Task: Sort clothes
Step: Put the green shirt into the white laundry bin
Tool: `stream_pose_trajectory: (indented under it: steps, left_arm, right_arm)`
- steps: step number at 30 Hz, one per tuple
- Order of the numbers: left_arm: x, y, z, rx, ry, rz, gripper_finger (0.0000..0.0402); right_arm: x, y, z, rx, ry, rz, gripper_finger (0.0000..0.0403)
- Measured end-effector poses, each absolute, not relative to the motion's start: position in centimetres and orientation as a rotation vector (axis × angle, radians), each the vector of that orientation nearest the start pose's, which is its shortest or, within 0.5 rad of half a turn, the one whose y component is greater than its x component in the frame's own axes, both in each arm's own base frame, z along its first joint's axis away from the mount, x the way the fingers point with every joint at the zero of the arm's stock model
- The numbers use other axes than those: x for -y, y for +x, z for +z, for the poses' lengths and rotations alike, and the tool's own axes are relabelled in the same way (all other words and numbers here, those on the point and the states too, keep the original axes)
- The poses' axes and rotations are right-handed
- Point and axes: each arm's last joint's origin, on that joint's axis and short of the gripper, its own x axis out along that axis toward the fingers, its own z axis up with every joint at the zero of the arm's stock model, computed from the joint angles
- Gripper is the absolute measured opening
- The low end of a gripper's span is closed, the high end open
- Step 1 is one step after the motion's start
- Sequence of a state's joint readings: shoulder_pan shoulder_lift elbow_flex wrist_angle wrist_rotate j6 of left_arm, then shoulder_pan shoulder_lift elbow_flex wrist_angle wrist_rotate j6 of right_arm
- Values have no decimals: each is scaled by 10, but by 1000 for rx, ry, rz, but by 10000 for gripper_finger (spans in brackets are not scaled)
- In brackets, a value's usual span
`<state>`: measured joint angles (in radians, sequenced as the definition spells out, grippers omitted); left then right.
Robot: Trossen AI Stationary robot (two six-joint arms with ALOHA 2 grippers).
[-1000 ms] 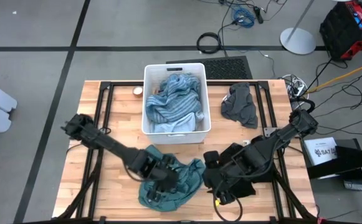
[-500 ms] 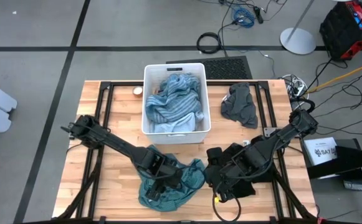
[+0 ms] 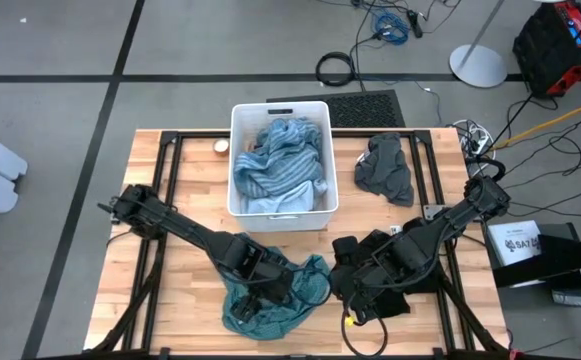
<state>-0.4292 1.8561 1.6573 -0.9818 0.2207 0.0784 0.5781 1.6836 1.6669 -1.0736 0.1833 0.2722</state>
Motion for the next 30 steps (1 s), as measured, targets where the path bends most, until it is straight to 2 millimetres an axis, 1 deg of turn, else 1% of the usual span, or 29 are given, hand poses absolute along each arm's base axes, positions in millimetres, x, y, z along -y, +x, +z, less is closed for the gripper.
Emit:
stream_pose_trajectory:
  steps: [4,6,9,15,20,22,27,30]
  left_arm:
    - [165,342,278,-1174,282,-678,309]
    - [165,343,272,-1167,353,-707,316]
    - [166,345,254,-1208,444,-755,322]
    - [170,352,214,-1335,540,-834,323]
    - [179,340,184,-1522,641,-995,323]
    - [184,338,171,-1563,659,-1044,323]
    - [200,343,146,-1530,686,-1089,323]
    - [208,348,136,-1478,730,-1074,322]
  right_arm:
    - [-181,287,336,-1063,-168,209,286]
    - [-181,287,336,-1063,-168,209,286]
    - [-181,287,336,-1063,-167,208,286]
    - [-180,286,335,-1071,-168,205,286]
    - [-180,286,335,-1071,-171,207,286]
    - [-180,286,335,-1075,-174,207,286]
    - [-180,286,335,-1074,-195,219,286]
    - [-180,286,335,-1074,-197,220,286]
